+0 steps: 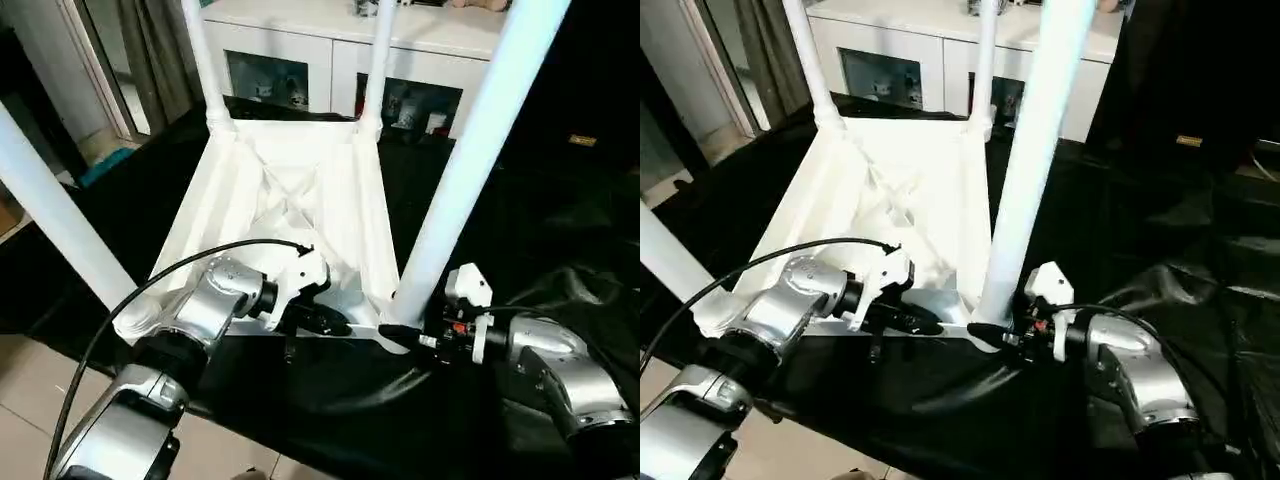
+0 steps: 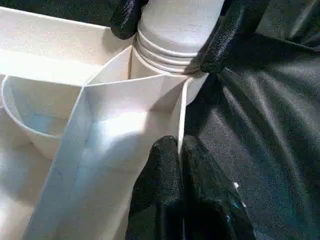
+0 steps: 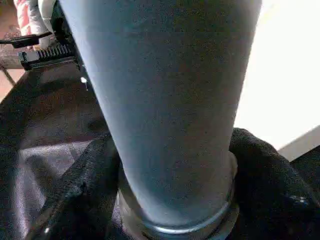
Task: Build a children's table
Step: Rotate leg to tighten
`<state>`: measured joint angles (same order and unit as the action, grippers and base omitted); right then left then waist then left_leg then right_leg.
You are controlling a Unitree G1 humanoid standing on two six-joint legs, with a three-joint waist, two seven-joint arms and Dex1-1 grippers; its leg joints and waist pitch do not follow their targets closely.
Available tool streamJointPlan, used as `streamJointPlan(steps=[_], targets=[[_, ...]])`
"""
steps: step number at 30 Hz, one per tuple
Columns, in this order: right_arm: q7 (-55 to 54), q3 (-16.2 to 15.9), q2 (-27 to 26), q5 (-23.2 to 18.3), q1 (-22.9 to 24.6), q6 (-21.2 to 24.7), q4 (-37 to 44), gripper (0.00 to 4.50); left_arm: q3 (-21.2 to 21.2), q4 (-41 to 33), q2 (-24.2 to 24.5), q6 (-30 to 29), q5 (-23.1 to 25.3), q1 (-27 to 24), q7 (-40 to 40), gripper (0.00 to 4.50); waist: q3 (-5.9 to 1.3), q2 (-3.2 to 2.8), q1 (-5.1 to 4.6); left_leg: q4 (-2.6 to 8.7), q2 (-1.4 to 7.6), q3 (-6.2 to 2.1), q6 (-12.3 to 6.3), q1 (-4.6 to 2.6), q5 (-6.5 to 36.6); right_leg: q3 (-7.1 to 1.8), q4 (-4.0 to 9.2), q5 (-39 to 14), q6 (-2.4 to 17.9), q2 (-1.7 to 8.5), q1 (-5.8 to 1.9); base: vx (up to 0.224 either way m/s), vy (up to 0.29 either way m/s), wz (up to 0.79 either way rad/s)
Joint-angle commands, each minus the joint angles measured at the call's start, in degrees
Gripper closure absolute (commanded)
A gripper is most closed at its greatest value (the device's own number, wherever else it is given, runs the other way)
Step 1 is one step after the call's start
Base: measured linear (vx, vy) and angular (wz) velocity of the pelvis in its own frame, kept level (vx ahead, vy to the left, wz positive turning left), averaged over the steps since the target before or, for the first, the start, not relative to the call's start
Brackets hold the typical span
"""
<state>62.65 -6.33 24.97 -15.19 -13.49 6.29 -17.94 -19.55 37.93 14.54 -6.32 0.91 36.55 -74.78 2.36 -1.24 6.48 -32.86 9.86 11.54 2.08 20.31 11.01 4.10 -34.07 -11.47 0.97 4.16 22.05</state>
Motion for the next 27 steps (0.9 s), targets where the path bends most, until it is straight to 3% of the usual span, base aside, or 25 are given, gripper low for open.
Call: streamJointPlan(steps=[1,8,9,10,12,13,18,20,21,22,24,25,27], targets=[[0.63,-0.62,0.19,-0.34,0.11,0.55,1.51,1.73,-1.48,-0.03,-0.8,-1.09,-0.7,-1.35,-2.4,4.5,-2.89,1.22,-0.04,3.36,4.06,-1.75,-5.19,-0.17,8.11,-3.11,4.16,-11.34,12.03,5.37,-2.33,0.0,0.0,0.0],[-6.76,1.34,-1.74,1.9,-0.72,-0.06,-2.53,1.78,-0.05,0.66,-2.21,-1.88,-0.43,-1.18,2.81,4.5,-2.84,1.08,-0.15,3.36,3.98,-1.77,-5.08,-0.2,8.45,-3.03,4.22,-11.76,12.13,5.33,-2.32,0.0,0.0,0.0],[-11.23,2.37,-2.91,3.07,-1.49,-0.16,-4.77,1.78,1.03,1.75,-3.53,-1.97,-0.23,-0.62,6.57,4.5,-2.74,1.13,-0.36,3.47,4.0,-1.82,-4.44,-0.31,9.39,-3.05,4.43,-13.08,12.04,5.37,-2.17,0.0,0.0,0.0],[-17.98,3.97,-4.82,4.44,-2.56,0.0,-7.73,1.78,2.38,3.58,-5.51,-2.18,0.45,0.41,12.51,4.5,-2.45,1.26,-1.01,3.73,3.77,-2.01,-2.86,-0.33,11.62,-2.93,4.94,-17.57,11.31,5.43,-2.16,0.0,0.0,0.0],[-19.58,4.41,-5.35,4.59,-2.77,0.2,-8.31,1.78,2.59,4.03,-5.98,-2.29,0.76,0.7,14.05,4.5,-2.35,1.3,-1.53,3.83,3.63,-2.16,-2.04,-0.35,12.95,-2.84,5.25,-21.0,10.43,5.46,-2.24,0.0,0.0,0.0],[-24.2,5.5,-7.46,4.66,-3.21,0.97,-9.02,1.78,2.96,5.9,-7.72,-3.16,2.1,1.94,19.72,4.5,-2.34,1.34,-1.73,3.85,3.69,-2.18,-2.1,-0.49,13.59,-3.01,5.57,-22.57,9.37,5.45,-2.05,0.0,0.0,0.0],[-36.22,6.85,-13.25,6.2,-4.87,1.36,-10.13,1.78,4.11,10.25,-13.06,-4.52,4.17,5.0,33.11,4.5,-2.6,1.12,-1.77,3.75,3.6,-2.07,-1.99,-0.53,12.15,-3.13,5.41,-19.5,9.41,5.27,-1.93,0.0,0.0,0.0],[-36.47,6.46,-13.96,6.33,-4.97,1.4,-9.99,1.78,4.1,10.67,-13.72,-4.49,4.34,5.3,34.05,4.5,-2.79,1.28,-1.62,3.58,3.51,-2.0,-2.72,-0.44,11.14,-3.15,5.08,-16.12,10.15,5.28,-2.18,0.0,0.0,0.0],[-35.98,5.62,-14.9,6.54,-5.02,1.18,-9.64,1.78,3.92,11.24,-14.53,-4.04,4.85,5.7,35.12,4.5,-2.83,0.97,-1.58,3.5,3.46,-1.96,-3.09,-0.41,10.9,-3.19,4.99,-15.24,10.4,5.3,-2.18,0.0,0.0,0.0],[-34.82,4.47,-15.87,6.61,-5.02,0.6,-9.03,1.78,3.64,11.9,-15.34,-3.6,5.36,6.15,36.03,4.5,-2.84,1.18,-1.53,3.39,3.41,-1.86,-3.92,-0.33,10.01,-3.2,5.0,-13.7,10.48,5.26,-2.26,0.0,0.0,0.0],[-34.32,4.19,-16.15,6.36,-4.96,0.07,-8.55,1.78,3.47,12.23,-15.5,-3.29,5.48,6.3,36.05,4.5,-2.88,1.03,-1.48,3.34,3.38,-1.86,-4.27,-0.26,9.6,-3.16,4.92,-12.98,10.66,5.27,-2.36,0.0,0.0,0.0],[-34.24,4.25,-16.18,6.2,-4.97,-0.11,-8.43,1.22,3.4,12.41,-15.5,-3.08,5.51,6.38,35.89,4.5,-2.77,1.13,-1.47,3.4,3.32,-1.88,-4.61,-0.15,9.82,-3.07,5.05,-14.15,10.45,5.29,-2.43,0.0,0.0,0.0],[-34.1,4.55,-16.12,5.93,-5.05,-0.25,-8.3,1.08,3.29,12.49,-15.24,-2.62,5.54,6.35,35.48,4.5,-2.71,1.0,-1.47,3.48,3.39,-1.94,-4.53,-0.21,10.41,-3.04,5.21,-15.76,10.15,5.33,-2.35,0.0,0.0,0.0]])
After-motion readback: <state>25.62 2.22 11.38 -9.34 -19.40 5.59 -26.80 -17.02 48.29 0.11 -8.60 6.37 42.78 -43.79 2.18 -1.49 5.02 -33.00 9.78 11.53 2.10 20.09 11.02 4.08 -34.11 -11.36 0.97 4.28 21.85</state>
